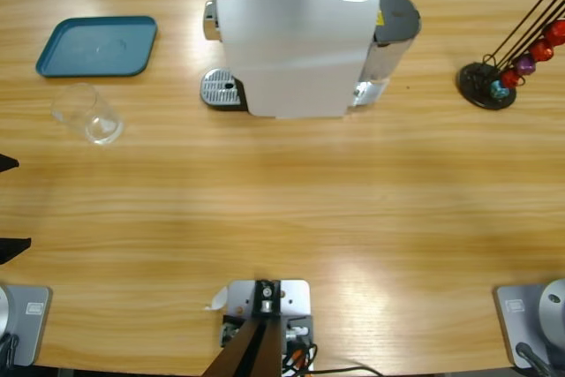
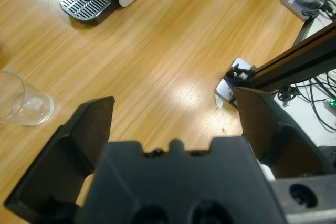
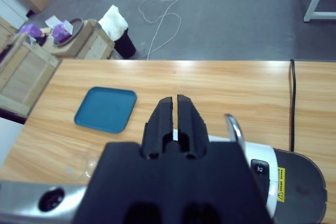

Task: Pour coffee

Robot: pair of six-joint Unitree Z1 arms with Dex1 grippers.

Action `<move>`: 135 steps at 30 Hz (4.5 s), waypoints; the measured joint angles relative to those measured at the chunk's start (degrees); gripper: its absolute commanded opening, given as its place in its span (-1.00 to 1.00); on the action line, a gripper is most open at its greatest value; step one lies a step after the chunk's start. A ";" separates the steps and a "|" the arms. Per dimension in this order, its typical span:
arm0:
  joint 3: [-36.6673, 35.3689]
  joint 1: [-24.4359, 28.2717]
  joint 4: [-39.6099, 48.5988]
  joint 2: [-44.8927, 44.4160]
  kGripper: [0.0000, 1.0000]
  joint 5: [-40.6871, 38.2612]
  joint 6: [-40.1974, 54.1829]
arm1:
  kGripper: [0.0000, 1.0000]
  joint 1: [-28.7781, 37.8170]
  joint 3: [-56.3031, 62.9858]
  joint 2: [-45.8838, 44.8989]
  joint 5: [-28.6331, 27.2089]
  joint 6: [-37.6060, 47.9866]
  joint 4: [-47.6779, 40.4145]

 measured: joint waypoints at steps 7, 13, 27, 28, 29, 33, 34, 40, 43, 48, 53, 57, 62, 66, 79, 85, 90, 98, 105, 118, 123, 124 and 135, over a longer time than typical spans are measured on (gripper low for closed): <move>0.42 0.00 -0.39 0.01 0.99 0.00 0.00 | -1.00 -0.17 -7.94 -0.80 -0.14 -15.04 2.15; 1.21 0.00 -0.49 0.00 0.99 0.00 0.00 | -1.00 -5.53 -2.55 -5.73 -1.95 -12.34 3.89; 1.58 -0.01 -0.49 -0.01 0.99 0.00 0.00 | -1.00 -6.43 6.27 -6.77 2.57 6.72 -2.80; 1.71 -0.01 -0.49 -0.01 0.99 0.00 0.00 | -1.00 -6.05 6.27 -6.77 2.84 7.30 -2.80; 1.79 -0.01 -0.49 -0.01 0.99 0.00 0.00 | -1.00 -5.65 6.28 -6.77 2.87 7.85 -2.74; 1.88 -0.01 -0.49 -0.01 0.99 0.00 0.00 | -1.00 -4.87 7.55 -6.78 2.87 9.50 -2.22; 1.88 -0.01 -0.49 0.00 0.99 0.00 0.00 | -1.00 -4.84 7.68 -6.78 2.87 9.72 -2.20; 1.89 -0.01 -0.49 -0.01 0.99 0.00 0.00 | -1.00 -3.70 8.30 -6.76 2.92 11.45 -2.20; 1.89 -0.01 -0.49 -0.01 0.99 0.00 0.00 | -1.00 -2.54 8.30 -6.49 2.95 12.52 -2.20; 1.89 -0.01 -0.49 -0.01 0.99 0.00 -0.01 | -1.00 -1.73 8.29 -5.22 2.95 12.99 -2.20; 1.99 -0.07 -0.49 -0.22 0.99 0.00 -0.20 | -1.00 -0.20 8.26 -1.48 5.27 12.93 -4.36; 2.00 -0.11 -0.49 -0.24 0.99 0.00 -0.24 | -1.00 -0.71 8.13 -1.01 5.92 12.62 -5.14; 2.00 -0.13 -0.49 -0.24 0.99 0.00 -0.31 | -1.00 -0.79 8.04 -0.41 5.93 12.61 -5.60; 2.00 -0.13 -0.49 -0.24 0.99 0.00 -0.33 | -1.00 -0.81 7.15 0.98 6.79 12.61 -6.11; 2.00 -0.13 -0.49 -0.24 0.99 0.00 -0.35 | -1.00 -0.75 6.55 7.31 11.17 12.63 -8.09; 2.00 -0.13 -0.49 -0.24 0.99 0.00 -0.35 | -1.00 -0.36 6.55 8.18 11.21 12.89 -9.34; 2.00 -0.13 -0.49 -0.23 0.99 0.00 -0.36 | -1.00 -0.34 6.70 8.83 11.77 13.31 -9.70; 2.00 -0.13 -0.46 -0.17 0.99 0.00 -0.44 | -1.00 -0.34 6.92 10.75 13.96 15.90 -10.74; 1.93 -0.14 -0.44 0.67 0.99 0.00 -0.44 | -1.00 0.28 7.78 11.58 14.44 18.37 -11.12; 1.94 -0.14 -1.89 0.74 1.00 5.13 -0.44 | 1.00 0.79 0.55 5.27 15.50 -16.49 -3.68; 1.99 0.92 -3.07 0.74 1.00 8.62 -0.44 | 1.00 0.78 -3.26 -2.04 16.35 -21.38 0.66; 2.15 1.69 -3.10 0.74 1.00 9.03 -0.44 | 1.00 0.78 -2.54 -3.52 16.35 -21.67 1.95; 9.23 15.05 -12.15 1.04 1.00 17.46 0.53 | 1.00 0.76 20.83 -20.45 16.17 -20.63 3.68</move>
